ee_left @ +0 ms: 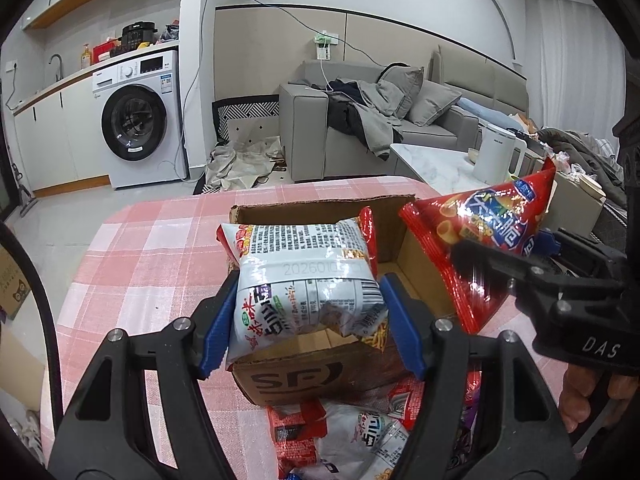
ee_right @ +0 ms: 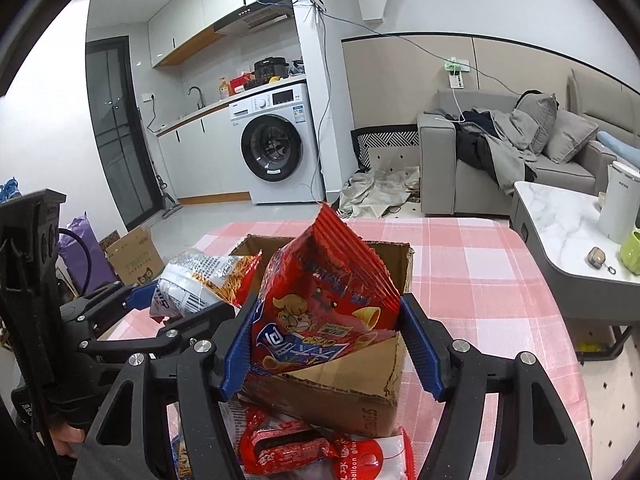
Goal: Organize snacks
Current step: 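Carry both bags over the cardboard box and open both tools to drop them, then withdraw both tools from the box back toward the snack pile, then grasp the white printed bag with the right tool while the left tool grasps the blue biscuit pack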
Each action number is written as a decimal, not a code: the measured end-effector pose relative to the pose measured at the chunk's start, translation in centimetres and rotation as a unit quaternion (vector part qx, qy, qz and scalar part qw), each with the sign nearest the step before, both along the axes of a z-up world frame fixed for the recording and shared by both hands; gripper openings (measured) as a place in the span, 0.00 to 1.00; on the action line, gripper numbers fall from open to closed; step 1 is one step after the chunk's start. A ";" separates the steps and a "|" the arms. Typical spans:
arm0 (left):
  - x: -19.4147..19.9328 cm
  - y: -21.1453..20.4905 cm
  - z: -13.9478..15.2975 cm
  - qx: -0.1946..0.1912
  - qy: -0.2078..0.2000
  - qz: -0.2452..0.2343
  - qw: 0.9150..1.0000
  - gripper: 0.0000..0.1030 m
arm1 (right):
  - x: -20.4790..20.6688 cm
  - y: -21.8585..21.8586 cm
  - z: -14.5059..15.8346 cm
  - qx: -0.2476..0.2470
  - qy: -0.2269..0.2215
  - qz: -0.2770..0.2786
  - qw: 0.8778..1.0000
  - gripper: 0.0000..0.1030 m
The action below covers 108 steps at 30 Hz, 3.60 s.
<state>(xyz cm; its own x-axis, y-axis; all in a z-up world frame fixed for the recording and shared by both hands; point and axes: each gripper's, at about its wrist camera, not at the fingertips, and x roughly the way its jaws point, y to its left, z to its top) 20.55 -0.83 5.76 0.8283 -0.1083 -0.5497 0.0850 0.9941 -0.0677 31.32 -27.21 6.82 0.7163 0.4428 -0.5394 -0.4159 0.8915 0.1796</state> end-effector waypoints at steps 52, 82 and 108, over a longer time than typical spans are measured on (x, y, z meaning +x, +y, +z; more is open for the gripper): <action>-13.3 1.9 -1.8 0.002 0.016 0.008 1.000 1.00 | -9.5 -5.6 -4.3 -0.040 0.073 -0.013 0.996 1.00; -14.6 2.1 -6.2 0.003 0.040 0.014 0.999 1.00 | -11.7 -6.4 -8.4 -0.027 0.101 -0.003 0.994 1.00; -14.7 1.5 -8.0 0.017 0.045 0.008 0.999 1.00 | -10.4 -5.5 -11.4 -0.034 0.143 0.022 0.989 0.78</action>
